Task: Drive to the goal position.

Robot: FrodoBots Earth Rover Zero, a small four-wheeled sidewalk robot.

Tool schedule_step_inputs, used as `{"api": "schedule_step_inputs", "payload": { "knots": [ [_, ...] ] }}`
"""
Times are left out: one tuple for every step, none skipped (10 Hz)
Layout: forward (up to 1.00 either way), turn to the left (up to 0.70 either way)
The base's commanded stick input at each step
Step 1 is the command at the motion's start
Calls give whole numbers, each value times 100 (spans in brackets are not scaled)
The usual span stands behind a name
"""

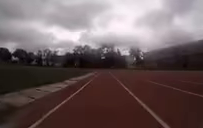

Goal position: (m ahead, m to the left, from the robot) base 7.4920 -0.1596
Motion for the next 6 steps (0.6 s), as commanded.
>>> {"api": "schedule_step_inputs", "payload": {
  "knots": [
    [70, 0],
    [70, 0],
    [70, 0],
    [70, 0],
    [70, 0],
    [70, 0]
  ]
}}
